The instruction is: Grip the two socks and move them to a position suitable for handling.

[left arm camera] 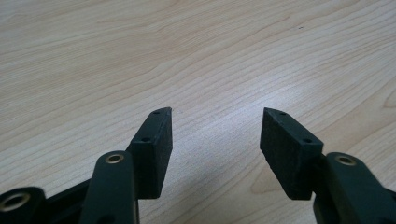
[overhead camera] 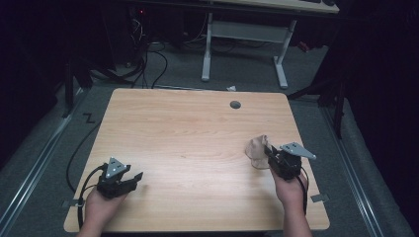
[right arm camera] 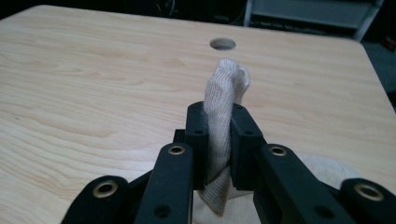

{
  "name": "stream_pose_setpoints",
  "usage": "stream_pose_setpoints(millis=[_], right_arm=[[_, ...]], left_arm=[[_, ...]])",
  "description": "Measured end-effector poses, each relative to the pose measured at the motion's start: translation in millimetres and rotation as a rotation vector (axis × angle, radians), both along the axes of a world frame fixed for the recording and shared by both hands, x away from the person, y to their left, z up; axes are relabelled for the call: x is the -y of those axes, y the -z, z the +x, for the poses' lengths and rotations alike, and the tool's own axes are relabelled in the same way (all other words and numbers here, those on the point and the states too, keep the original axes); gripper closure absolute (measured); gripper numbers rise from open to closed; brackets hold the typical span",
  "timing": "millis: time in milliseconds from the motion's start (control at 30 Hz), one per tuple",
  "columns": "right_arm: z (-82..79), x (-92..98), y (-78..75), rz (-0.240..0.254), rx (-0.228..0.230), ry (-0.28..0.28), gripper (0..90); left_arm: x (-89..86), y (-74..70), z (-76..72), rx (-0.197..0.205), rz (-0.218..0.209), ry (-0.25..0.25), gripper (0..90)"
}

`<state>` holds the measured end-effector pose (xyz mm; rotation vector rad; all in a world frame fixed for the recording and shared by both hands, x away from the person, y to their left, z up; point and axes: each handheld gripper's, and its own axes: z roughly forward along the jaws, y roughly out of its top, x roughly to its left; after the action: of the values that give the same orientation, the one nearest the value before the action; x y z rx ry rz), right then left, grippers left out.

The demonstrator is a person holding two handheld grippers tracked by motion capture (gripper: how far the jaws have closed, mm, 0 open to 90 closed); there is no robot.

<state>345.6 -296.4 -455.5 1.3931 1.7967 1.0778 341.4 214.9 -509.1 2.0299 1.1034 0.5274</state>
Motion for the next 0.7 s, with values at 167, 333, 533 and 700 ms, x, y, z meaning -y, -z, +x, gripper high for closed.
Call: stream_pose_setpoints(millis=[167,333,533,700], right_arm=[[-10.1,-10.8,-14.9,-0.019,0.063,-0.049,80.6],[-14.4,-17.4,-20.3,-0.025,0.085,-0.083,80.7],[-21.2,-26.5,-29.3,-0.016,0.113,-0.122,80.8],[-22.8,-36.7,-30.1,-0.028,0.114,-0.163,80.7]], left_arm=[[1.6,-0.5,-0.5,0.004,0.004,0.009,44.2],[1.5,-0.8,-0.5,0.009,-0.002,0.007,44.3],[2.0,-1.4,-1.7,0.012,-0.004,0.015,44.1],[3.1,-1.3,-1.5,0.011,-0.003,0.019,44.3]])
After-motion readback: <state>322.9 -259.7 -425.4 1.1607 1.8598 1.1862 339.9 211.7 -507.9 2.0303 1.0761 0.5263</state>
